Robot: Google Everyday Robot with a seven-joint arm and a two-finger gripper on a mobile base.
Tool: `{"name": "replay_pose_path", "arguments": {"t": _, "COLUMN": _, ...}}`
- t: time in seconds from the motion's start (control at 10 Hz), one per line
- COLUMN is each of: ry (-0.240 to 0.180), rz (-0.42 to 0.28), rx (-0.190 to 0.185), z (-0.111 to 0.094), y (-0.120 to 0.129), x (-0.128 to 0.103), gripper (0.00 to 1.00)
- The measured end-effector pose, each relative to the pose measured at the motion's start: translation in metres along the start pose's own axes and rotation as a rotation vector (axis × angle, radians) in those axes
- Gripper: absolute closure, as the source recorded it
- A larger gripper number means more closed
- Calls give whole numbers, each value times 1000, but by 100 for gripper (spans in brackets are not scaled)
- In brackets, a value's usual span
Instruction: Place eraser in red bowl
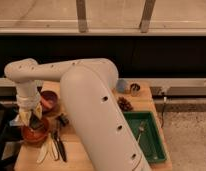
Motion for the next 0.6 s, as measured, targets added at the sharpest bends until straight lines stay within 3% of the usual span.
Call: {"name": "replay_pose_path", "arguments": {"t": 0.6, "ry": 0, "rz": 0, "rx": 0, "z": 0, "y": 0, "x": 0, "gripper": 20}}
